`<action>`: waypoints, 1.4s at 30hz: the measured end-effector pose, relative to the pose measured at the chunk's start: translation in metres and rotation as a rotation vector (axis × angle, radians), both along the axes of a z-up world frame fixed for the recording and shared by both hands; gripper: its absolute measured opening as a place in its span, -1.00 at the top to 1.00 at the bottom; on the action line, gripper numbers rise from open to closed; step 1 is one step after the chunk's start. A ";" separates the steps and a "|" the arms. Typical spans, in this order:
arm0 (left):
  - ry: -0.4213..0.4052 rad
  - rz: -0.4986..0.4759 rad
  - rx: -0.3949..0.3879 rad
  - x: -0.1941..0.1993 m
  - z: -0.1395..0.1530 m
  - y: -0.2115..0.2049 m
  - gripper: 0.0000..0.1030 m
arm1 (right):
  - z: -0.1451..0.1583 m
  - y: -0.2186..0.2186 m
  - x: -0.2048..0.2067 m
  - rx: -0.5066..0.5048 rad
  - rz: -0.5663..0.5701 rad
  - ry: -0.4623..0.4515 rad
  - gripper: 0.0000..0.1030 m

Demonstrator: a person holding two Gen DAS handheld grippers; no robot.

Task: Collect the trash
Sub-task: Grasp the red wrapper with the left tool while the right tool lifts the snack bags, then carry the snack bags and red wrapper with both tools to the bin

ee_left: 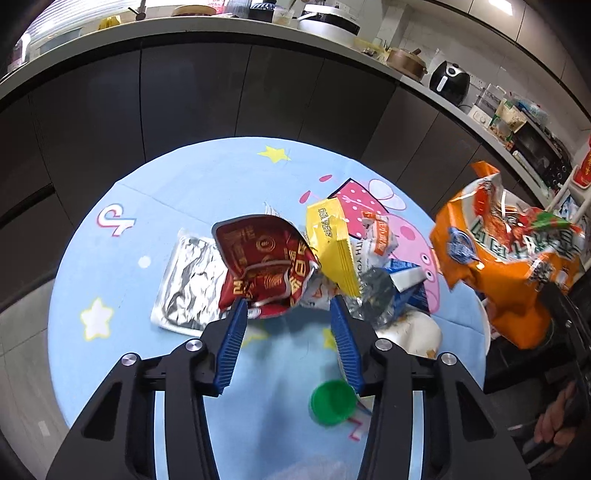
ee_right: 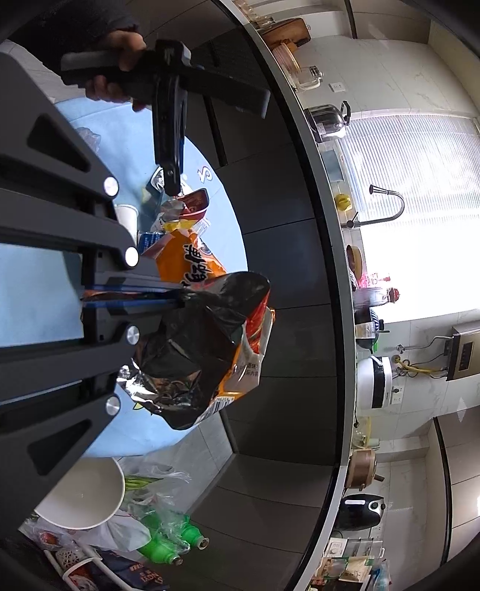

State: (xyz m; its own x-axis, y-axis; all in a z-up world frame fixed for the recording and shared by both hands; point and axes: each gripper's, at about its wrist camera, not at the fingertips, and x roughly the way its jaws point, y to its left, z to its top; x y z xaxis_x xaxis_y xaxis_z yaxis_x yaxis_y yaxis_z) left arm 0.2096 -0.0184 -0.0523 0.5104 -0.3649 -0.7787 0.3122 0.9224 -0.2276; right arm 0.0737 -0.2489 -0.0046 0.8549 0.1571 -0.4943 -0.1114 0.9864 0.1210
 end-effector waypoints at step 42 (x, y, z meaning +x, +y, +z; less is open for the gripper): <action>-0.204 -0.212 -0.069 -0.074 0.119 -0.100 0.85 | 0.038 -0.093 -0.080 0.060 -0.179 -0.140 0.90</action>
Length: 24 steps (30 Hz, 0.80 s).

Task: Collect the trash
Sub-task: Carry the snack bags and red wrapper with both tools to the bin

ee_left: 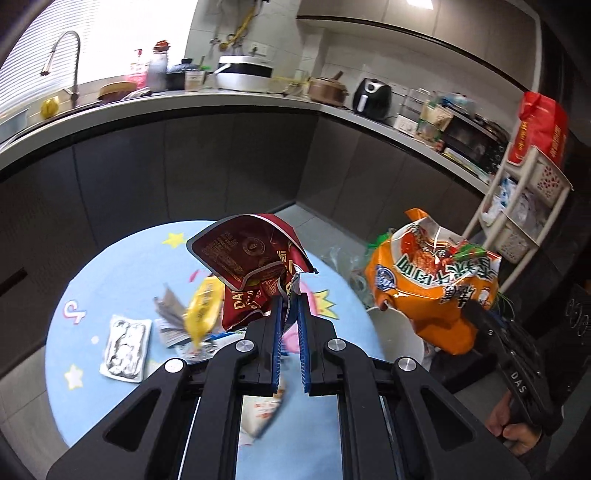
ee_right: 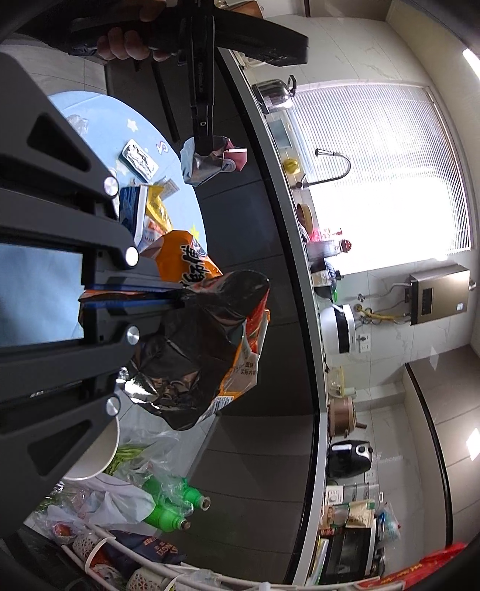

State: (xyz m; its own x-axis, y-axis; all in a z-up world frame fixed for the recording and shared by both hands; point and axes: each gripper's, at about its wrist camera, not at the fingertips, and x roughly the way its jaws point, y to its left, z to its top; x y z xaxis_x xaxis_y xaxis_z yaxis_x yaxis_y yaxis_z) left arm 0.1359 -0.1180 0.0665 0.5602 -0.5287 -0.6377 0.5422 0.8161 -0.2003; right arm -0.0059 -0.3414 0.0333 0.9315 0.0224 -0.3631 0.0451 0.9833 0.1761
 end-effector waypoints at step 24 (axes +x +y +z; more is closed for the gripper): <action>0.082 -0.314 0.053 -0.022 -0.042 -0.184 0.85 | -0.077 -0.133 -0.041 0.093 -0.256 0.123 0.90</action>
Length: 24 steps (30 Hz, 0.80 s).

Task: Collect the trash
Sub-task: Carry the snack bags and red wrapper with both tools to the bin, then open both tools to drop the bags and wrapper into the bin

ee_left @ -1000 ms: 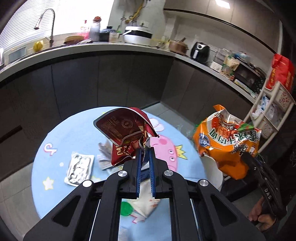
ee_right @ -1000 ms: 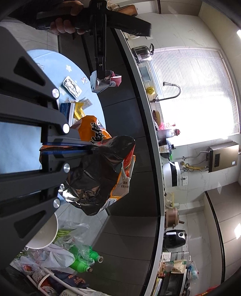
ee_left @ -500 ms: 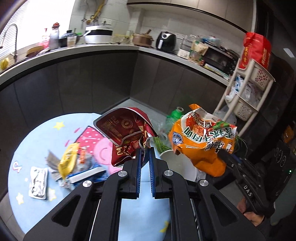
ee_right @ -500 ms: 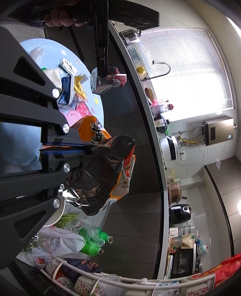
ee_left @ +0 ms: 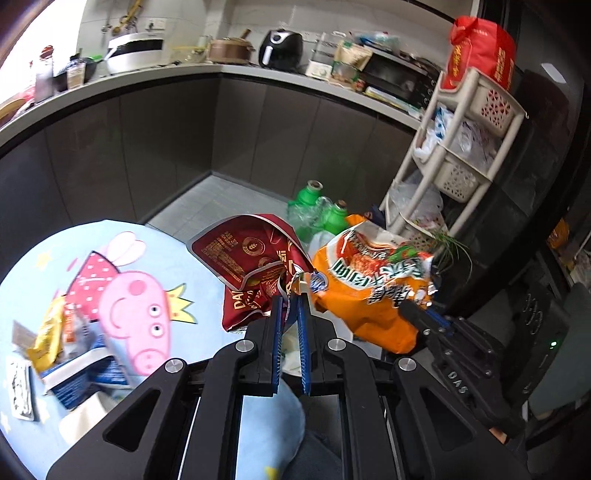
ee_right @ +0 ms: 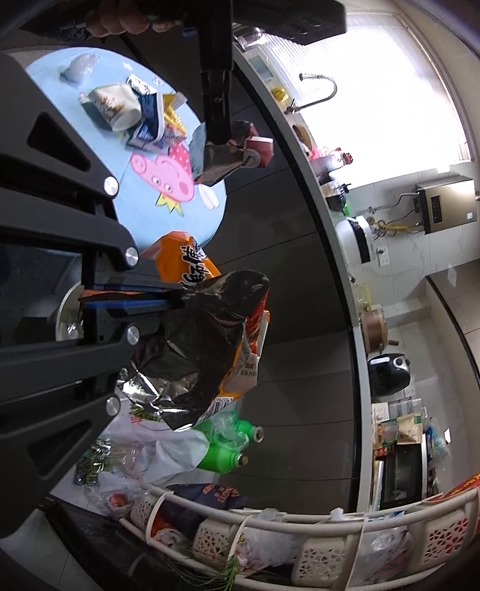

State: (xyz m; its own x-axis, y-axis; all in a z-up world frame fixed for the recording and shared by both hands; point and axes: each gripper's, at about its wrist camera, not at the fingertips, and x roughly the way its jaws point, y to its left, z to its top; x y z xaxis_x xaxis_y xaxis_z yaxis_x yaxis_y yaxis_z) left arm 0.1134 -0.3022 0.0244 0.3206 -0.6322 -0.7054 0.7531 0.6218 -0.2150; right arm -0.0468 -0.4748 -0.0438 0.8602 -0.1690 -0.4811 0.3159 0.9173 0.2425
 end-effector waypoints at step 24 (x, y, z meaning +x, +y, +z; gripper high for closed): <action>0.092 -0.043 0.080 0.036 -0.055 -0.055 0.85 | -0.126 -0.023 0.082 0.149 0.003 0.237 0.33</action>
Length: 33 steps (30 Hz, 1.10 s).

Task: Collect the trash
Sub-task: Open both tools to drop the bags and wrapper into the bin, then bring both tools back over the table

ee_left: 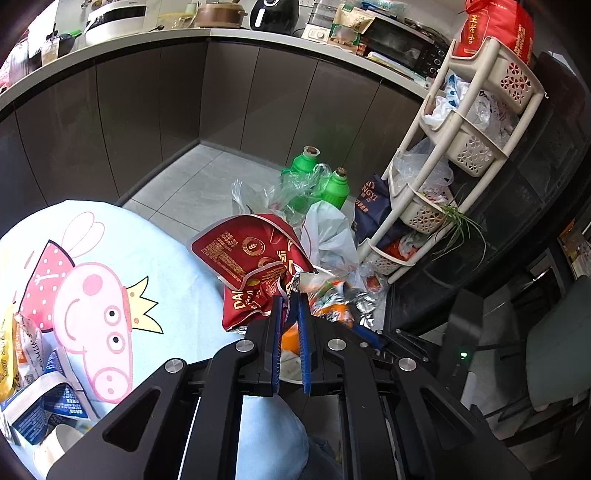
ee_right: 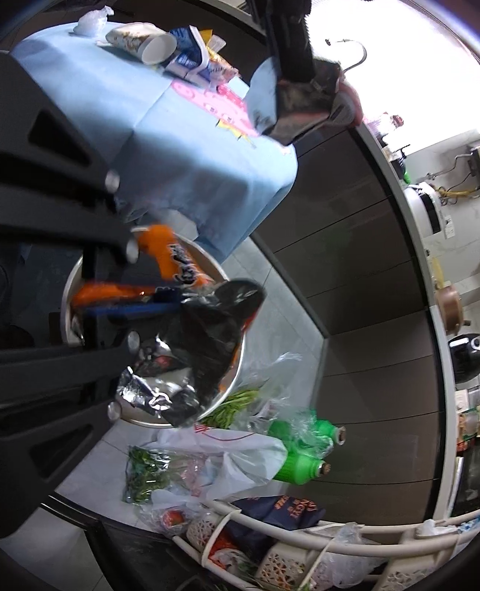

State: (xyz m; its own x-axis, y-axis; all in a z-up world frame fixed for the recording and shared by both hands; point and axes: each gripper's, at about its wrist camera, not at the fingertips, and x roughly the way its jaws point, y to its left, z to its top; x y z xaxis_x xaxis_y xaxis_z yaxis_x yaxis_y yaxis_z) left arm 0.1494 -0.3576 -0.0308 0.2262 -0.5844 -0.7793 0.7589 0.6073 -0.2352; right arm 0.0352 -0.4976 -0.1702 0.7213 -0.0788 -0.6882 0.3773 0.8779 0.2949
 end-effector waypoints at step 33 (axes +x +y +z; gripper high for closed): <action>-0.082 0.032 0.017 -0.008 -0.023 -0.038 -0.83 | 0.002 -0.024 -0.040 -0.079 -0.074 -0.005 -0.74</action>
State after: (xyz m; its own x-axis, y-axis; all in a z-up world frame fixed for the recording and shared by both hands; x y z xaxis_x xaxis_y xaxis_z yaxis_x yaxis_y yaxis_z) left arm 0.1415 -0.3957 -0.0540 0.3084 -0.5623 -0.7673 0.7551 0.6353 -0.1621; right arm -0.0049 -0.5213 -0.1685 0.7149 -0.1856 -0.6742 0.4403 0.8684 0.2278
